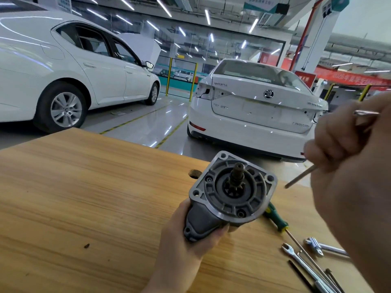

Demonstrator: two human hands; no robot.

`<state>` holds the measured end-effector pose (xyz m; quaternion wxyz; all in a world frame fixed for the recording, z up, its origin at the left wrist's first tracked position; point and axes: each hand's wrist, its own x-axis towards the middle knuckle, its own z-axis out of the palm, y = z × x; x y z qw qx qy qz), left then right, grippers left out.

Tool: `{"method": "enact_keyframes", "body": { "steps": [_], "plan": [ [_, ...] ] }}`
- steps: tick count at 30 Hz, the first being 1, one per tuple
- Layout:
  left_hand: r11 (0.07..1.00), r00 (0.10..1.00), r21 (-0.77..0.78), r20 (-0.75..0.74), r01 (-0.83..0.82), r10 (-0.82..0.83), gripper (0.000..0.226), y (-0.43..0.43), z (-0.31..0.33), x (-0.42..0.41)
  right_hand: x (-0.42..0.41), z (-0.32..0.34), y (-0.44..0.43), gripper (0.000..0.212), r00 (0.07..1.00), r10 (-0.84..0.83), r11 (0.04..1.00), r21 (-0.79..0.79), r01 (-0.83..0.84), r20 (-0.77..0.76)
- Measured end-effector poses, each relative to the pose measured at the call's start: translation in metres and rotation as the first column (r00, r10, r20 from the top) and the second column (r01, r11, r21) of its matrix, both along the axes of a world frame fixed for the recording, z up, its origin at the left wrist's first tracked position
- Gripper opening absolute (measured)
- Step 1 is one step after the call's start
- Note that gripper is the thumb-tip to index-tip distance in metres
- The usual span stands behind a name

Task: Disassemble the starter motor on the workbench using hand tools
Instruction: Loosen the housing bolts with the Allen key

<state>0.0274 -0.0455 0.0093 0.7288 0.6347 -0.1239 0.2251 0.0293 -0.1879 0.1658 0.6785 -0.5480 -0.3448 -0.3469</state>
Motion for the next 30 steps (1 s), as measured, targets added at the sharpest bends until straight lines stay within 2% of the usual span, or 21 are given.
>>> {"method": "enact_keyframes", "body": {
  "steps": [2,4,6,8,14,19,25,30],
  "plan": [
    [1.0,1.0,0.006,0.006,0.003,-0.003,0.043,0.001,0.001,-0.001,-0.012,-0.003,0.017,0.042,0.99,0.082,0.975,0.214,-0.056,-0.112],
    [1.0,1.0,0.016,0.016,0.005,-0.005,0.044,0.003,0.002,-0.002,-0.018,-0.011,0.032,0.043,0.979,0.131,0.951,0.298,-0.08,-0.154],
    [0.999,1.0,0.04,0.019,-0.002,0.001,0.045,0.004,0.003,-0.002,-0.019,-0.021,0.042,0.039,0.97,0.158,0.944,0.317,-0.093,-0.185],
    [0.999,1.0,0.052,0.018,-0.012,0.011,0.044,0.004,0.003,-0.002,-0.017,-0.028,0.047,0.034,0.965,0.154,0.949,0.302,-0.086,-0.21],
    [0.998,1.0,0.067,0.018,0.0,-0.001,0.048,0.005,0.003,-0.002,-0.014,-0.032,0.051,0.035,0.974,0.043,0.968,0.249,0.014,-0.221],
    [0.998,1.0,0.054,0.018,-0.014,0.013,0.049,0.005,0.003,-0.002,-0.011,-0.024,0.056,0.033,0.98,0.06,0.973,0.23,-0.015,-0.188],
    [0.998,1.0,0.067,0.026,-0.019,0.017,0.051,0.006,0.0,-0.001,-0.004,-0.029,0.061,0.032,0.98,-0.006,1.0,0.012,0.009,-0.197],
    [0.998,0.999,0.061,0.029,-0.027,0.025,0.049,0.005,-0.002,0.002,-0.005,-0.036,0.055,0.025,0.995,0.029,0.992,-0.117,-0.04,-0.092]
  ]
}}
